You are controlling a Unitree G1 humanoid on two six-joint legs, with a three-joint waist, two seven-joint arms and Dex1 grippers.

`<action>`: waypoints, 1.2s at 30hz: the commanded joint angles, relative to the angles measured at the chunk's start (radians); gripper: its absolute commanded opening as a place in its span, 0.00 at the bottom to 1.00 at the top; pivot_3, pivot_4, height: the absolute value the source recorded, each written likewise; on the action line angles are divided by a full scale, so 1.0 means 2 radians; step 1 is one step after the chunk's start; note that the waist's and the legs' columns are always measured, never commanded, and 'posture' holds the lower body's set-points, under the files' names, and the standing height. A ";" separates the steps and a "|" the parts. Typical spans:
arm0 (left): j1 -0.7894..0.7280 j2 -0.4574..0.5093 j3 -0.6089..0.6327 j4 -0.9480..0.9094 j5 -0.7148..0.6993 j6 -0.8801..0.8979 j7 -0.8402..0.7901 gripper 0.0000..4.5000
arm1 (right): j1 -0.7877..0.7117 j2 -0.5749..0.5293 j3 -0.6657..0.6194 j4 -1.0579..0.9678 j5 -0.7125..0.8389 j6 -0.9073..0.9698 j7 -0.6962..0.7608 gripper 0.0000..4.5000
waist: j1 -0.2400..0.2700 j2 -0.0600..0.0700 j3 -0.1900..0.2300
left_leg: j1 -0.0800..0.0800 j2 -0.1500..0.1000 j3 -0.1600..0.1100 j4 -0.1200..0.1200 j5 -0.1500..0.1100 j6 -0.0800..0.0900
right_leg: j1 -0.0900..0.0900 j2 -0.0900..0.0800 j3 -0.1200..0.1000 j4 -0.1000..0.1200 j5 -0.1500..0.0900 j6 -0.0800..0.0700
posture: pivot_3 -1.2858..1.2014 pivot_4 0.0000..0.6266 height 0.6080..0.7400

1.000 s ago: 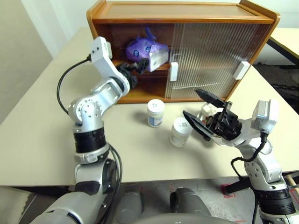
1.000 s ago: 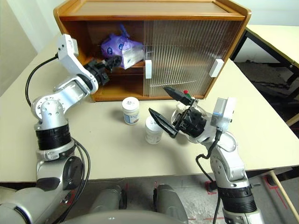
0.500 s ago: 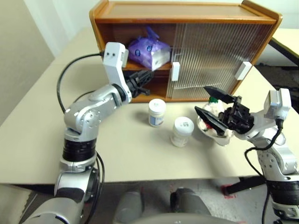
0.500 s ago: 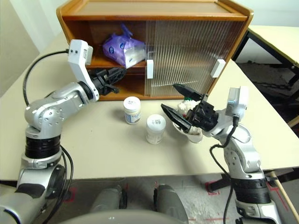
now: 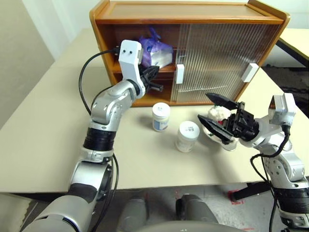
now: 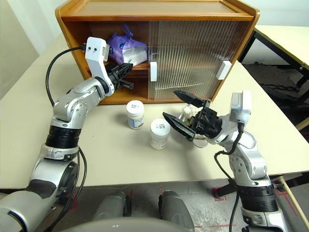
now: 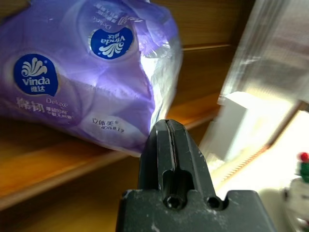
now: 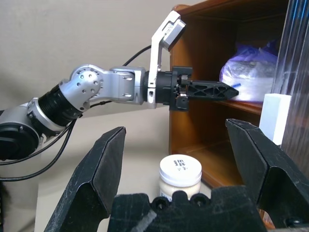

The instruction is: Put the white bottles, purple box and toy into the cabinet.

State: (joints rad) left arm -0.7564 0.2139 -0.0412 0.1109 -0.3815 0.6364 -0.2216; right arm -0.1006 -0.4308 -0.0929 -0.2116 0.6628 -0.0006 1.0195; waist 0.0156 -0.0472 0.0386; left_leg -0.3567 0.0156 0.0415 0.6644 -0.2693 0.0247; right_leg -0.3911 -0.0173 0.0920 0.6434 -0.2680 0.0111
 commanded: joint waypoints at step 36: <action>0.118 0.077 0.044 -0.126 -0.027 -0.006 -0.150 0.98 | 0.020 0.007 0.002 0.005 -0.016 -0.006 0.020 1.00 | -0.005 0.001 0.000 | 0.001 0.000 0.000 0.000 0.000 0.000 | 0.000 0.000 0.000 0.001 0.001 -0.001 | 0.55 0.00 1.00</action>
State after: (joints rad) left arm -0.5546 0.3471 0.0750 -0.1002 -0.4179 0.6150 -0.4464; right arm -0.0565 -0.4101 -0.0903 -0.2081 0.6346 -0.0161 1.0487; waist 0.0058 -0.0451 0.0376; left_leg -0.3551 0.0165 0.0414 0.6635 -0.2699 0.0238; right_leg -0.3916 -0.0174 0.0918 0.6461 -0.2653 0.0081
